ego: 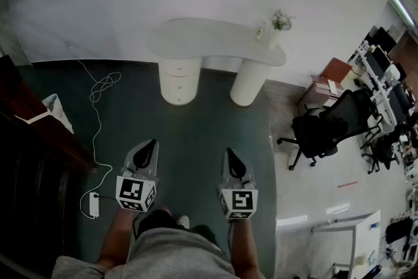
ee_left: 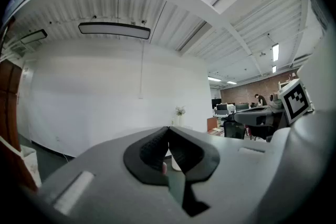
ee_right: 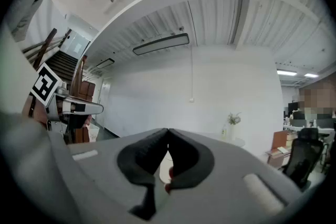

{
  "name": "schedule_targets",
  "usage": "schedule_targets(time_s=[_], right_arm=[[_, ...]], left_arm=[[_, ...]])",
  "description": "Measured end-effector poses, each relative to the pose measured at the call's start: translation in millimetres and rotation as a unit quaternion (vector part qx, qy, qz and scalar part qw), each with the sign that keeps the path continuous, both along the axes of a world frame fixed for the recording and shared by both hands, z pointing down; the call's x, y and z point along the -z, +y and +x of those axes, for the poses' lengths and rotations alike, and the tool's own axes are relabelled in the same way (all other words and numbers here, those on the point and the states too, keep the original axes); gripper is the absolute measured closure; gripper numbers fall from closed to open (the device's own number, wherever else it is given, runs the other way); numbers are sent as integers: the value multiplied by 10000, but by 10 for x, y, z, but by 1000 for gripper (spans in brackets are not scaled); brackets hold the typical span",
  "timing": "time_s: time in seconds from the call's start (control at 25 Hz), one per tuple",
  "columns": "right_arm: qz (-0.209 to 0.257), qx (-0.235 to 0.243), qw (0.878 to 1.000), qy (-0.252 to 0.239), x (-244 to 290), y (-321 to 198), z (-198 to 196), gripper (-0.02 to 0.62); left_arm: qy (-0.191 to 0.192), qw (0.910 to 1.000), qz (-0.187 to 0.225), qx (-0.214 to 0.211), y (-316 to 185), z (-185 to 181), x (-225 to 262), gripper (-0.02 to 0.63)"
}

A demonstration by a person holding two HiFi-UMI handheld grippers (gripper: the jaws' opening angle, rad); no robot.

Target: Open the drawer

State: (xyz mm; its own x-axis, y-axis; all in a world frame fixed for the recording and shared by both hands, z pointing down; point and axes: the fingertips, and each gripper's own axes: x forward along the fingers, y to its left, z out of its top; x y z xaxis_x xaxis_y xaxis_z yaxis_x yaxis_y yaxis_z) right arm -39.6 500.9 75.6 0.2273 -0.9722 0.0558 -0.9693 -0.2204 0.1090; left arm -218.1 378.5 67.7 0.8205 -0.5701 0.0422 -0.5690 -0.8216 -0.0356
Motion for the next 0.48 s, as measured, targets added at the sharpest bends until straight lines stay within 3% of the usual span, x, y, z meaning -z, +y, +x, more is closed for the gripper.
schedule_targets(time_s=[0.48], right_arm=[[-8,-117,9999,34,-25,67,262,592]], left_arm=[[-35,10000,-27,-39,3,248,-47,596]])
